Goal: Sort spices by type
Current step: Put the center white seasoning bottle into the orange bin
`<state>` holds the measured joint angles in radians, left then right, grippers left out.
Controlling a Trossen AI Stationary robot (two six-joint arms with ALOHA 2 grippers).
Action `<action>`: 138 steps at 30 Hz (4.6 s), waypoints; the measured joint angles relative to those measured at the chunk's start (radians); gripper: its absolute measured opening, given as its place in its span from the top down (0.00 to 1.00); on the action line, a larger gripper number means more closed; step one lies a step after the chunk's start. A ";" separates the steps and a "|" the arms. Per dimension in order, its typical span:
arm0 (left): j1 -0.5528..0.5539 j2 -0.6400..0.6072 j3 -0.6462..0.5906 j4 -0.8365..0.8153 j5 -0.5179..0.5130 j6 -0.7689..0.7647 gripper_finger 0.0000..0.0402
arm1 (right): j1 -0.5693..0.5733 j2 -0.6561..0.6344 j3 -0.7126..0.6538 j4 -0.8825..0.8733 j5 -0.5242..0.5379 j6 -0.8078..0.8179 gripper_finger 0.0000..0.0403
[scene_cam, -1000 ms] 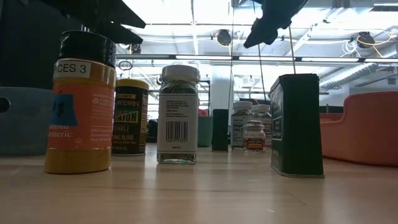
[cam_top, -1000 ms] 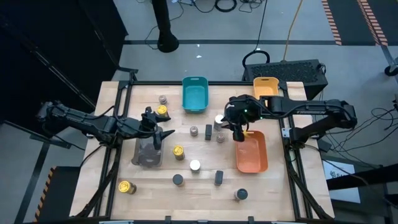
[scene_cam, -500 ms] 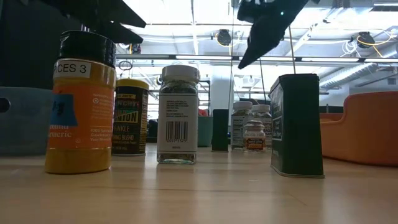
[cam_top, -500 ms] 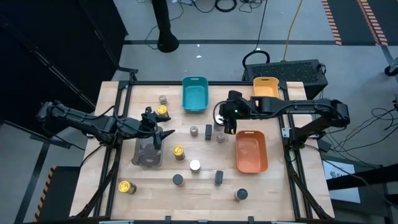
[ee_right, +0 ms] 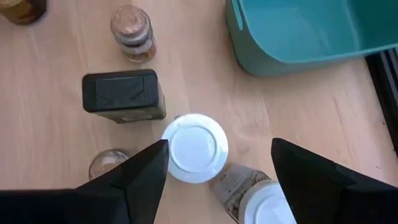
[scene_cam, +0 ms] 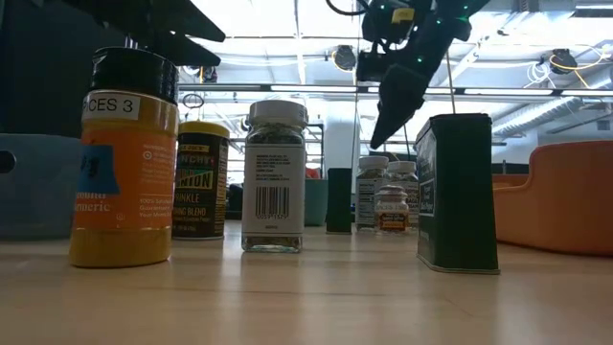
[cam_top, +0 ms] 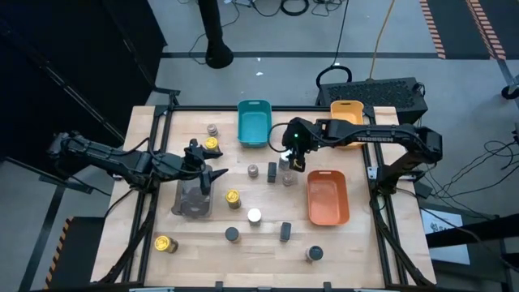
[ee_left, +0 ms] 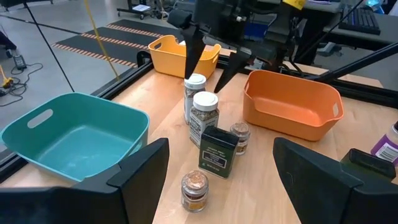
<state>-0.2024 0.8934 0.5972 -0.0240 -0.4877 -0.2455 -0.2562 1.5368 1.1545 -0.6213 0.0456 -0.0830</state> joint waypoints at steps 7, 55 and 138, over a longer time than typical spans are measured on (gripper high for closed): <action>0.000 0.000 0.000 0.000 0.000 0.001 0.27 | 0.002 0.011 0.000 0.027 -0.026 0.004 0.31; 0.000 0.000 0.000 0.007 0.000 0.023 0.27 | -0.008 0.008 0.285 -0.250 -0.022 0.113 0.55; 0.000 0.000 0.000 0.042 -0.019 0.025 0.27 | 0.386 -0.316 -0.361 -0.032 0.110 -0.122 0.47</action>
<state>-0.2024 0.8934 0.5972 0.0176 -0.5068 -0.2203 0.1295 1.2212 0.7937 -0.6537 0.1555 -0.2054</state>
